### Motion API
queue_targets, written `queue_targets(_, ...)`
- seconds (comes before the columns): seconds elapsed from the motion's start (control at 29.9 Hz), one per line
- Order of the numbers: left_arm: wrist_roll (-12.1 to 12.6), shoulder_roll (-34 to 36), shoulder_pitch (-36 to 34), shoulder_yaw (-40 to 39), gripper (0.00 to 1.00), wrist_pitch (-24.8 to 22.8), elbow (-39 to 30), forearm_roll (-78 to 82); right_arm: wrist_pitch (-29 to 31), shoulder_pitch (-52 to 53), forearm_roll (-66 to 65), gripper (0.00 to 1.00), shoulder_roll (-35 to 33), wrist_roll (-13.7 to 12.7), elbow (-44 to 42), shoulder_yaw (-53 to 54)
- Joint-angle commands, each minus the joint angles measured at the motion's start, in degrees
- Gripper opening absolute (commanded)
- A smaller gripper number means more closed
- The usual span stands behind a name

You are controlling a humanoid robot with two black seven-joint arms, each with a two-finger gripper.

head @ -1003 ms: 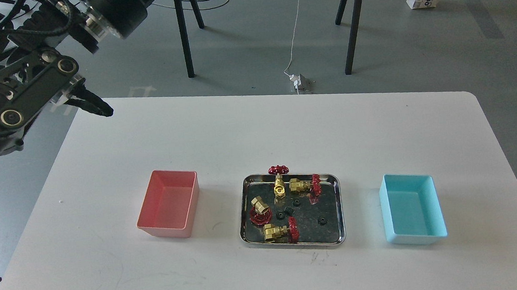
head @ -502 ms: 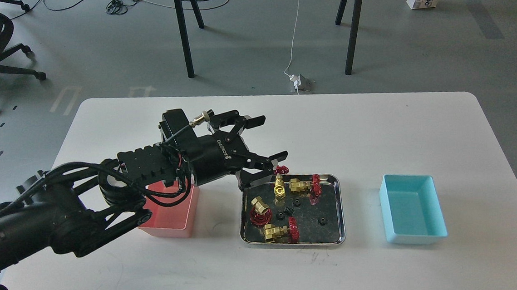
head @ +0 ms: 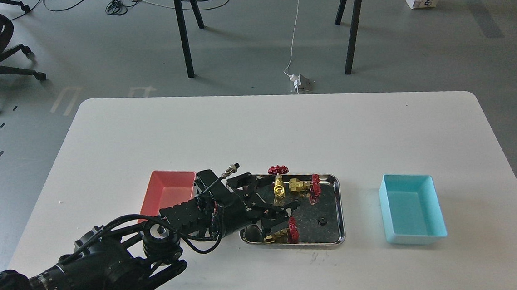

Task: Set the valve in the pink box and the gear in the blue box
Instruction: 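Reach the left gripper into the tray and grasp a red-handled brass valve, then carry the valve with the left gripper over the pink box and release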

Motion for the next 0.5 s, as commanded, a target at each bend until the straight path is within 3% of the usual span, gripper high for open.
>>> queue_targets(0.0, -0.01, -0.87, 0.05, 0.42, 0.90, -0.07, 1.32, -0.01, -0.01, 0.15, 0.00, 0.99, 0.37, 0.03, 0.07, -0.01)
queue_targets(0.47, -0.63, -0.34, 1.02, 0.42, 0.90, 0.37, 6.51, -0.01, -0.19, 0.15, -0.09, 0.99, 0.81, 0.12, -0.01, -0.01)
